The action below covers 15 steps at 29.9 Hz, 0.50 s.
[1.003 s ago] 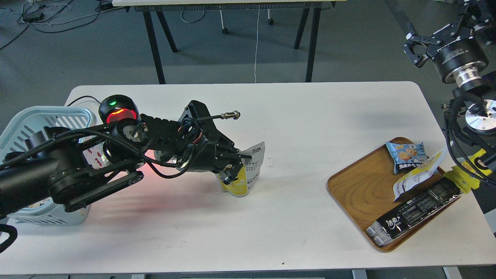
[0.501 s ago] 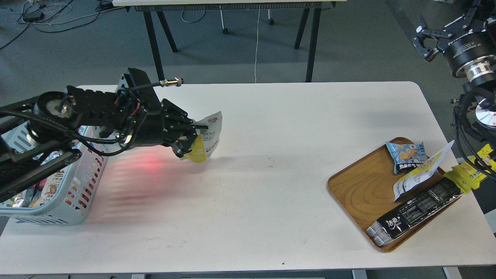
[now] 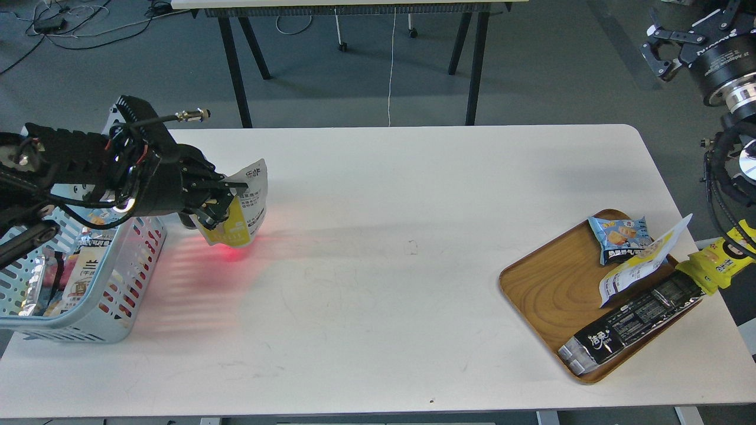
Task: Scan snack and place in basket
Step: 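Hold the yellow bag over the red-lit scanner with the left gripper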
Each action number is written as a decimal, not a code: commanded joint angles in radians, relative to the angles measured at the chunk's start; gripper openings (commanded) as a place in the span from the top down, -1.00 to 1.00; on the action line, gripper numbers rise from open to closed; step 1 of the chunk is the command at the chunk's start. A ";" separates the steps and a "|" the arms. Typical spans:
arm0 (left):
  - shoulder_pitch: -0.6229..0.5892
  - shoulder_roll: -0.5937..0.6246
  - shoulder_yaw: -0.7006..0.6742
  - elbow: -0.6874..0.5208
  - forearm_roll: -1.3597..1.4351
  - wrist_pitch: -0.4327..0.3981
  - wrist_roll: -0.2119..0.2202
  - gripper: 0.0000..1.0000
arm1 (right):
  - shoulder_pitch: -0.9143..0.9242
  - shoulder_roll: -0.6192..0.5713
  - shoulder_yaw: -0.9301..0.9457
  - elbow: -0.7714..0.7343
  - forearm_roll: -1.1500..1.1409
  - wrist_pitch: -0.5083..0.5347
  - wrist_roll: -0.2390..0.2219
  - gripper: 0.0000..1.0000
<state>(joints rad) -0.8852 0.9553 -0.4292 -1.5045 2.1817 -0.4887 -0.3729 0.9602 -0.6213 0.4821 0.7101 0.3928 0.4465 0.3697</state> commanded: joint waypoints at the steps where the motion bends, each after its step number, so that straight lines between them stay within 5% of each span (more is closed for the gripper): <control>1: -0.001 0.002 -0.010 0.000 0.000 0.000 0.000 1.00 | -0.003 0.000 0.000 -0.001 -0.006 0.000 0.000 -0.98; 15: -0.011 0.020 -0.017 -0.019 0.000 0.000 -0.004 1.00 | 0.000 0.002 0.000 -0.001 -0.008 0.000 0.002 -0.98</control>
<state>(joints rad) -0.8933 0.9752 -0.4429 -1.5228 2.1816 -0.4887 -0.3747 0.9598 -0.6213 0.4816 0.7087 0.3851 0.4465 0.3697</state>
